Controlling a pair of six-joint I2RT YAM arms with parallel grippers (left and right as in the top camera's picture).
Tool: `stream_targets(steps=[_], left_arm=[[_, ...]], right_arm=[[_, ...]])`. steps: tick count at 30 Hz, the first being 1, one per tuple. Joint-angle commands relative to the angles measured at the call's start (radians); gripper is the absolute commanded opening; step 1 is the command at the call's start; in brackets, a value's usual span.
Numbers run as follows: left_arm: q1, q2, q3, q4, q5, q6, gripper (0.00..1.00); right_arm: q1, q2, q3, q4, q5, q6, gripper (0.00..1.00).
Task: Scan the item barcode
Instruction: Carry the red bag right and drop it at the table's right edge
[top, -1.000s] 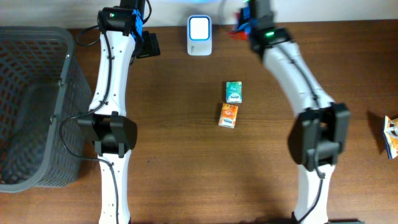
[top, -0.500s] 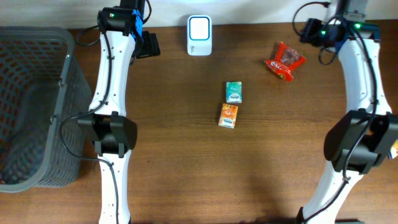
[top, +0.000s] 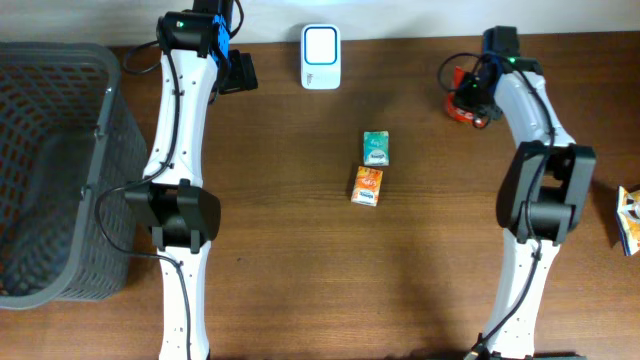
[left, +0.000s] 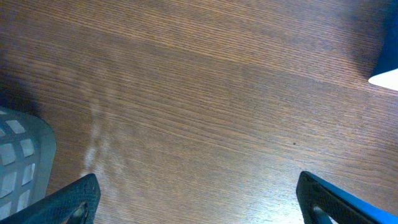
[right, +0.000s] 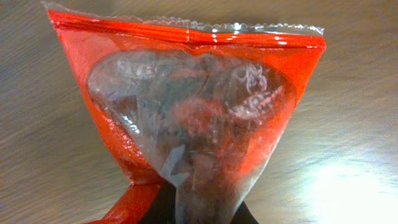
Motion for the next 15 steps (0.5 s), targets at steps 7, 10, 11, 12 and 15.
stream_targets(steps=[7,10,11,12,15], left_arm=[[0.006,0.001,0.003,-0.001,0.007,-0.01,0.99],[0.006,0.001,0.003,-0.001,0.007,-0.01,0.99],[0.006,0.001,0.003,-0.002,0.007,-0.01,0.99],[0.006,0.001,0.003,-0.001,0.007,-0.01,0.99],[0.006,0.001,0.003,-0.001,0.007,-0.01,0.99]], right_arm=[[-0.44,-0.047,0.013,-0.192,0.267,-0.005,0.24],[-0.53,-0.052,0.036,-0.222,0.267,-0.037,0.95],[-0.55,-0.055,0.074,-0.251,0.267,-0.04,0.99],[-0.562,-0.058,0.153,-0.303,0.265,-0.046,0.99],[-0.559,-0.064,0.413,-0.447,0.145,-0.064,0.99]])
